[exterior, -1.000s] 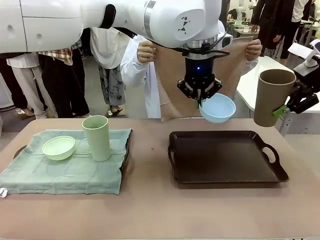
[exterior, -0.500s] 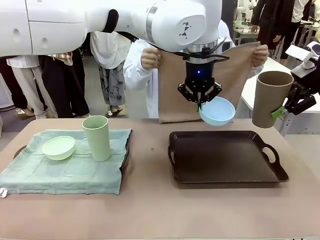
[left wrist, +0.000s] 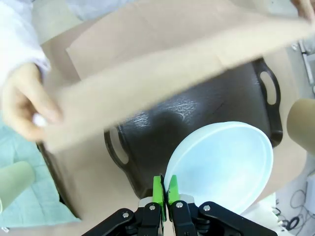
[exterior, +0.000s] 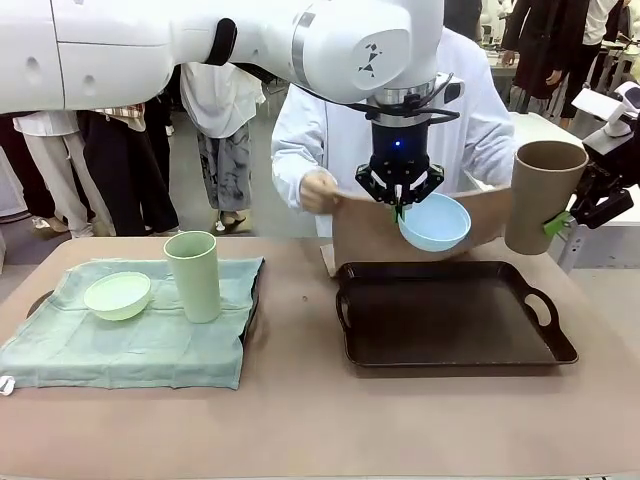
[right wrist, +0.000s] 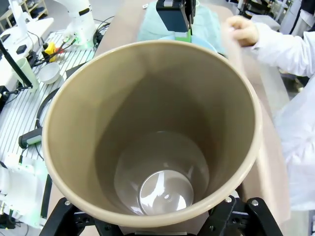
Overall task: Set up a tray with a mat and arrange the tableware.
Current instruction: Place the Picnic Bowl and Reusable plastic cup back onto the Handle tray in front of the human's position.
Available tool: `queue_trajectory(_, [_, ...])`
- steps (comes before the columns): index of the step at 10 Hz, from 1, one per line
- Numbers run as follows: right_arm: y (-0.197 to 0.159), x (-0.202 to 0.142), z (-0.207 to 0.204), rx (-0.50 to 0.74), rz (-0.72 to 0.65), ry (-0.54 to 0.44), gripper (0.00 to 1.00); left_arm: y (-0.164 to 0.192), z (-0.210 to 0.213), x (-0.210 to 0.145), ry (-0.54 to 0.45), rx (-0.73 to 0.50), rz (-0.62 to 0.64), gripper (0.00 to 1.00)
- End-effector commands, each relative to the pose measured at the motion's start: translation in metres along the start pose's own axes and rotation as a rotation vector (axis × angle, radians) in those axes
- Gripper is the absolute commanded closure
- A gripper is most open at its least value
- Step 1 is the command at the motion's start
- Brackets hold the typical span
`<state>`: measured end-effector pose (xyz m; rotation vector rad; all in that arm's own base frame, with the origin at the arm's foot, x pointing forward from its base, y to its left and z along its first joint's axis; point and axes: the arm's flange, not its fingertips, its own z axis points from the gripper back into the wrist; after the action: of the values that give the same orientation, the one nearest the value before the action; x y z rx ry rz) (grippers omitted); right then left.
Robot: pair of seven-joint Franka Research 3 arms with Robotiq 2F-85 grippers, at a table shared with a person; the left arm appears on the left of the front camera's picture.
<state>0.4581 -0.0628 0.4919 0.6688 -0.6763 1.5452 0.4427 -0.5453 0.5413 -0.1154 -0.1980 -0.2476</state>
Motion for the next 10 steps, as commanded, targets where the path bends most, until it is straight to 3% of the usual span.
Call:
queue_trajectory(1, [-0.0038,0.0004,0.0002,0.005,0.006,0.008,1.0,-0.001,0.0038,0.0059,-0.003,-0.018,-0.015,1.0])
queue_trajectory(10, [-0.0038,0.0004,0.0002,0.005,0.006,0.008,1.0,-0.001,0.0038,0.0059,-0.003,-0.018,-0.015,1.0])
